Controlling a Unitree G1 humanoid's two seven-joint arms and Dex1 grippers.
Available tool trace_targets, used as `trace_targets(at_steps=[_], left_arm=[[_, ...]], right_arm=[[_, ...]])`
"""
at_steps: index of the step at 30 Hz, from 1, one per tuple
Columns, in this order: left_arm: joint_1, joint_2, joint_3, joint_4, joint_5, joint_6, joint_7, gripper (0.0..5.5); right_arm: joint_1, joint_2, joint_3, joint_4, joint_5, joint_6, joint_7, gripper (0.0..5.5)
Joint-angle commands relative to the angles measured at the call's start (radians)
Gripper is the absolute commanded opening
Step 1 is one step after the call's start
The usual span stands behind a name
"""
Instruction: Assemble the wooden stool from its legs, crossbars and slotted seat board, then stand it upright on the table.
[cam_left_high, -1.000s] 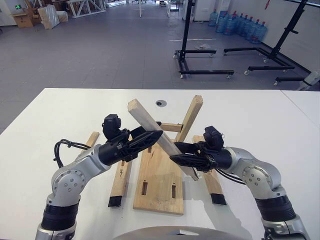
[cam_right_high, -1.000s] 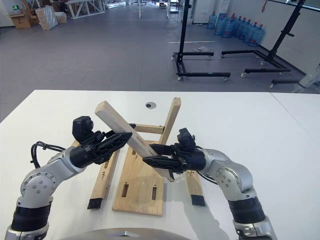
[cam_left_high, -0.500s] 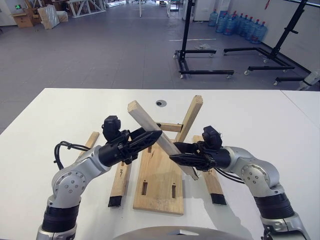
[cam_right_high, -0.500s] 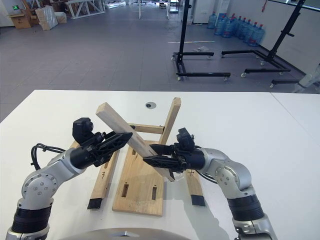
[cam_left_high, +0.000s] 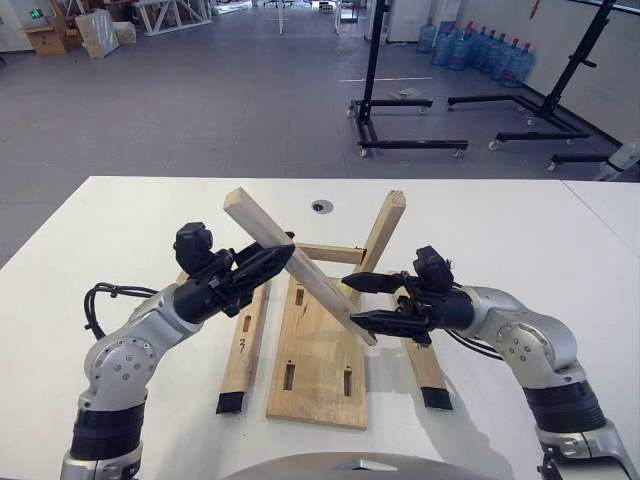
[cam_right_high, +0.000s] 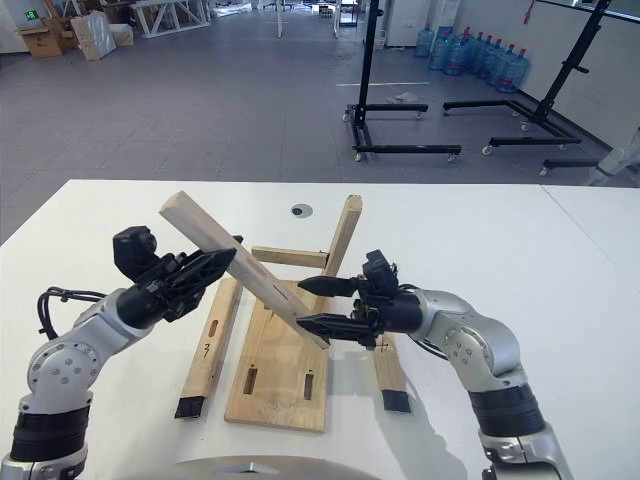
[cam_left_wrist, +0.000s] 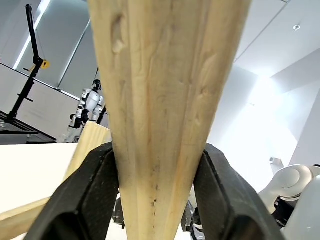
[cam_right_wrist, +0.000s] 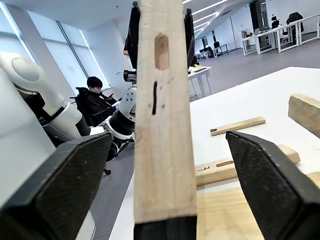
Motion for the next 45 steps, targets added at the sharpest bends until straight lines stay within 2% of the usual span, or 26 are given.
trace_targets(at_steps=[1, 7, 11, 18, 27, 38, 45], left_arm=[[-0.01, 0.08, 0.071, 0.031, 0.007, -0.001, -0.05, 2.04], [-0.032, 0.17, 0.101, 0.114, 0.088, -0.032, -0.152, 2.04], [-0.098, 0.195, 0.066, 0.247, 0.209, -0.091, -0.215, 2.04], [-0.199, 0.182, -0.001, 0.413, 0.422, -0.317, -0.377, 2.04], [-0.329, 0.201, -0.05, 0.624, 0.476, -0.293, -0.549, 2.04], [-0.464, 0.114, -0.089, 0.829, 0.558, -0.362, -0.644, 2.04], [-0.516, 0.116, -0.11, 0.96, 0.634, -0.404, -0.69, 2.04]], right_arm=[[0.008, -0.035, -0.043, -0.04, -0.003, -0.009, -0.016, 4.15], [-0.026, -0.069, -0.139, -0.082, 0.051, 0.004, -0.046, 4.15], [-0.072, -0.085, -0.17, -0.08, 0.073, 0.008, -0.059, 4.15], [-0.155, -0.092, -0.202, -0.086, 0.139, 0.022, -0.083, 4.15], [-0.246, -0.104, -0.234, -0.081, 0.206, 0.045, -0.111, 4.15], [-0.317, -0.109, -0.23, -0.014, 0.205, 0.042, -0.1, 4.15], [-0.333, -0.102, -0.211, 0.001, 0.192, 0.042, -0.082, 4.15]])
